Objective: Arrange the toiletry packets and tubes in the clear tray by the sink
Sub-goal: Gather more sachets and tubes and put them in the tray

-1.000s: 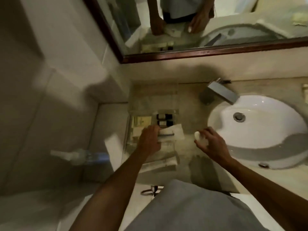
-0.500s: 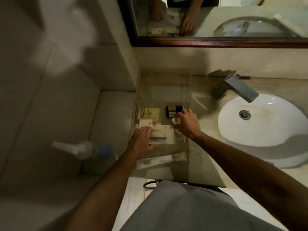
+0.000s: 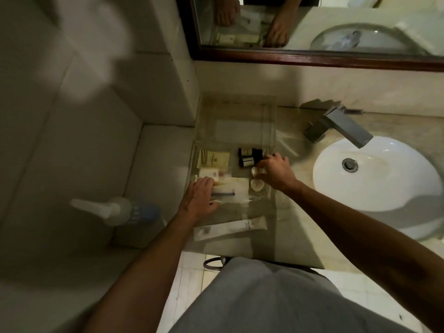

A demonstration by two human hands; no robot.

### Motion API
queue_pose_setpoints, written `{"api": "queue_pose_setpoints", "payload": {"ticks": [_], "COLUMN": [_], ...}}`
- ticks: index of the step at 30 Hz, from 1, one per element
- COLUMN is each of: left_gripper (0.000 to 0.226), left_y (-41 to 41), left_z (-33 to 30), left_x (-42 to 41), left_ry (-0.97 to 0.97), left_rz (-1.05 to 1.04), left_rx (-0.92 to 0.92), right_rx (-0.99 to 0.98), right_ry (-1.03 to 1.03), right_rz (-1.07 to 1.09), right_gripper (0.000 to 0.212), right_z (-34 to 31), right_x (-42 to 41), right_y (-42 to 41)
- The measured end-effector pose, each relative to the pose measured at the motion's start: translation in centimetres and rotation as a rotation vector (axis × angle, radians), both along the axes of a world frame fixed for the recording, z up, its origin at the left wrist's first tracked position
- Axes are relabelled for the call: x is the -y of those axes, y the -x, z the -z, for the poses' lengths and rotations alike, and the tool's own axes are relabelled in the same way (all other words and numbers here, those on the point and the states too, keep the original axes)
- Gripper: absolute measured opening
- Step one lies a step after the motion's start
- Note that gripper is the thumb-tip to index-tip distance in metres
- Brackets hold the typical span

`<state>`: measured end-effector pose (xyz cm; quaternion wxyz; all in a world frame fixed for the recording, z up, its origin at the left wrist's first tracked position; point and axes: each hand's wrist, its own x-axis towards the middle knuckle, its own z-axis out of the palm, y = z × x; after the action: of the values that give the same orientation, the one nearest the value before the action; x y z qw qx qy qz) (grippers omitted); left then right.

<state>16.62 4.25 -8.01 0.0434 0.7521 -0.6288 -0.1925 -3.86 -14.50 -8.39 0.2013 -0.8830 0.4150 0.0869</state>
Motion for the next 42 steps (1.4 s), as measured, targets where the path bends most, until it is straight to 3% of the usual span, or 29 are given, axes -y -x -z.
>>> {"api": "queue_pose_setpoints", "payload": {"ticks": [6, 9, 12, 19, 22, 29, 33, 38, 42], "left_gripper": [0.040, 0.038, 0.038, 0.032, 0.034, 0.035, 0.038, 0.036, 0.034], "left_y": [-0.2, -0.5, -0.7, -1.5, -1.7, -1.8, -2.0, -2.4, -2.6], "left_z": [0.0, -0.1, 0.0, 0.0, 0.2, 0.1, -0.3, -0.4, -0.3], "left_x": [0.2, 0.3, 0.2, -1.0, -1.1, -1.4, -1.7, -2.5, -3.2], "left_ry": [0.001, 0.014, 0.006, 0.006, 0.001, 0.010, 0.022, 0.023, 0.061], "left_rz": [-0.005, -0.002, -0.004, -0.082, -0.087, -0.080, -0.089, -0.065, 0.004], "left_rx": [-0.011, -0.022, -0.018, -0.004, 0.009, 0.005, -0.017, -0.041, -0.026], "right_rx": [0.053, 0.204, 0.286, 0.174, 0.179, 0.434, 0.519, 0.330, 0.124], "right_ry": [0.113, 0.179, 0.123, -0.011, 0.018, 0.081, -0.013, -0.305, -0.251], "right_rz": [0.041, 0.050, -0.021, -0.140, -0.134, -0.109, 0.005, 0.009, -0.057], "right_gripper": [0.031, 0.030, 0.028, 0.038, 0.032, 0.018, 0.013, 0.019, 0.017], "right_z": [0.1, -0.3, -0.5, 1.3, 1.7, 0.4, -1.2, -1.9, 0.0], "right_x": [-1.0, -1.6, -2.0, -1.9, -2.0, -1.9, -1.5, -1.4, -2.7], "right_y": [0.1, -1.0, -5.2, -13.2, -13.7, -11.7, -8.8, -5.1, -4.8]}}
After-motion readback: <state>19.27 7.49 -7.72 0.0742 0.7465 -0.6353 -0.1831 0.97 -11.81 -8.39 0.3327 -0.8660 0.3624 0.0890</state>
